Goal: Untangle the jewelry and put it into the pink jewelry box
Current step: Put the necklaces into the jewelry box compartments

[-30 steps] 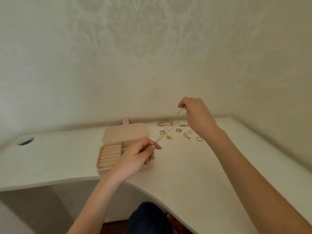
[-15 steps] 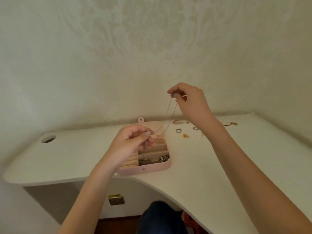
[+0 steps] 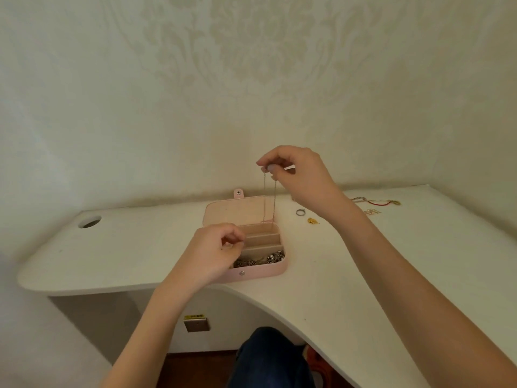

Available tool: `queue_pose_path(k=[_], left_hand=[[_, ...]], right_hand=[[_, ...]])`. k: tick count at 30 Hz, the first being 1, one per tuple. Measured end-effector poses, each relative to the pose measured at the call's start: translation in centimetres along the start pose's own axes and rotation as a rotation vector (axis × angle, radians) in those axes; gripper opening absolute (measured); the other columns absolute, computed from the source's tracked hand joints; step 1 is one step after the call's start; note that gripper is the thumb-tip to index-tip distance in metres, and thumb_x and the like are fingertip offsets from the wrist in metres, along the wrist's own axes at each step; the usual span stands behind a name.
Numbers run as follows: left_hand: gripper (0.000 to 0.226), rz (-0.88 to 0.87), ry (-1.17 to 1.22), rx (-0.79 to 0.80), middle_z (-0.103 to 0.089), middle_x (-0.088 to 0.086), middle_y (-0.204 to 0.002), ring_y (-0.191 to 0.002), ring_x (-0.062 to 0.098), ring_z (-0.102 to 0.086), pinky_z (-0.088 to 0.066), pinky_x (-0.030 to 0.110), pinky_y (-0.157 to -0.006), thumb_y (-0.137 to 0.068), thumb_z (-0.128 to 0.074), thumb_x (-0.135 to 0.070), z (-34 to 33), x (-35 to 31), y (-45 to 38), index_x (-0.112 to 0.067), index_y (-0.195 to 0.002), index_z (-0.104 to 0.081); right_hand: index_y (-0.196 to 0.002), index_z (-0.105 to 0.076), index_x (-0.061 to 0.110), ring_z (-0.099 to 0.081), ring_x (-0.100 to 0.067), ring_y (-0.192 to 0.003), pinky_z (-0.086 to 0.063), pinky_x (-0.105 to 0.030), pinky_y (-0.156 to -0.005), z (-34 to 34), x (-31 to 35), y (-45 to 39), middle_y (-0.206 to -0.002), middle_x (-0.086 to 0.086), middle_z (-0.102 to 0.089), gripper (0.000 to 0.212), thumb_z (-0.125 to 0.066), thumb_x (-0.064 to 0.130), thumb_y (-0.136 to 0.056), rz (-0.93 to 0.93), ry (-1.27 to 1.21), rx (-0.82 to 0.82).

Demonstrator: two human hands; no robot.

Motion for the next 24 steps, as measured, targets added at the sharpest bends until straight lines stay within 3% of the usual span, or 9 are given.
queue_pose_path(k=[2,5,8,10,14,17,21,24], left_hand=[[0.042,0.005,-0.066,-0.033,-0.062,-0.012,-0.105,-0.099,0.005,-0.057,-0.038,0.017,-0.083,-0.078,-0.062,-0.008,0.1,0.0,-0.1,-0.028,-0.115,-0.055],[0.063,0.041,0.173,-0.038,-0.057,-0.015,-0.115,-0.105,0.003,-0.052,-0.037,0.015,-0.086,-0.079,-0.067,-0.013,-0.4,-1.1,-0.6,-0.028,-0.133,-0.037],[0.044,0.028,0.353,-0.036,-0.071,-0.014,-0.089,-0.090,-0.004,-0.061,-0.044,0.023,-0.087,-0.080,-0.070,-0.018,-1.3,-1.9,-0.9,-0.030,-0.117,-0.050],[0.030,0.016,0.362,-0.109,-0.073,-0.011,-0.078,-0.082,0.003,-0.066,-0.046,0.024,-0.083,-0.081,-0.070,-0.018,-0.9,-1.6,-0.6,-0.031,-0.104,-0.055],[0.019,-0.002,0.257,-0.174,-0.071,-0.011,-0.072,-0.070,0.002,-0.064,-0.041,0.006,-0.065,-0.079,-0.072,-0.013,-0.2,-0.5,0.3,-0.021,-0.092,-0.061],[0.015,-0.005,0.150,-0.152,-0.069,-0.010,-0.075,-0.074,0.006,-0.065,-0.040,0.002,-0.067,-0.078,-0.072,-0.007,-0.5,0.4,0.8,-0.020,-0.079,-0.066],[0.016,-0.080,0.030,-0.123,-0.062,-0.013,-0.072,-0.076,-0.002,-0.058,-0.036,-0.001,-0.068,-0.076,-0.072,-0.003,-0.8,0.6,1.3,-0.019,-0.074,-0.070],[0.013,-0.126,-0.007,-0.122,-0.059,-0.016,-0.071,-0.077,-0.003,-0.053,-0.035,0.001,-0.070,-0.075,-0.072,-0.002,-0.8,0.7,1.3,-0.015,-0.073,-0.073]], right_hand=[[-0.093,-0.071,0.015,-0.063,0.000,-0.073,-0.054,-0.021,-0.077,-0.7,0.4,0.3,-0.082,0.003,-0.070,0.023,-0.054,-0.001,-0.089,-0.005,-0.081,0.045],[-0.095,-0.071,0.011,-0.065,-0.009,-0.076,-0.055,-0.027,-0.079,-1.6,1.3,0.8,-0.082,-0.003,-0.071,0.021,-0.056,-0.002,-0.089,-0.009,-0.203,0.126],[-0.092,-0.071,0.011,-0.064,-0.009,-0.072,-0.055,-0.030,-0.078,-1.8,1.5,1.0,-0.079,-0.002,-0.070,0.020,-0.057,-0.003,-0.088,-0.051,-0.245,0.133],[-0.088,-0.070,0.012,-0.064,-0.008,-0.066,-0.056,-0.030,-0.076,-1.2,0.7,1.2,-0.075,-0.004,-0.069,0.018,-0.060,-0.002,-0.085,-0.136,-0.211,0.071],[-0.080,-0.067,0.009,-0.062,-0.022,-0.062,-0.054,-0.022,-0.056,0.0,-2.0,2.7,-0.065,-0.009,-0.065,0.014,-0.066,-0.005,-0.078,-0.365,-0.102,0.097],[-0.073,-0.066,0.007,-0.063,-0.023,-0.063,-0.059,-0.033,-0.069,-0.7,-3.2,4.2,-0.066,-0.011,-0.065,0.013,-0.069,-0.006,-0.075,-0.458,-0.042,0.178],[-0.069,-0.065,0.011,-0.059,-0.015,-0.056,-0.053,-0.023,-0.057,-2.0,-4.0,5.7,-0.067,-0.009,-0.064,0.017,-0.068,-0.005,-0.075,-0.538,0.011,0.273],[-0.065,-0.066,0.021,-0.058,-0.011,-0.065,-0.046,-0.024,-0.067,-2.7,-4.6,6.3,-0.068,-0.002,-0.067,0.017,-0.074,0.008,-0.073,-0.542,0.121,0.313]])
Point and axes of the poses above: each hand's wrist, its own y-axis away from the middle knuckle, its own z-axis out of the back of the hand, x = y × z, the point moved 4 cm from there along -y, towards the middle knuckle
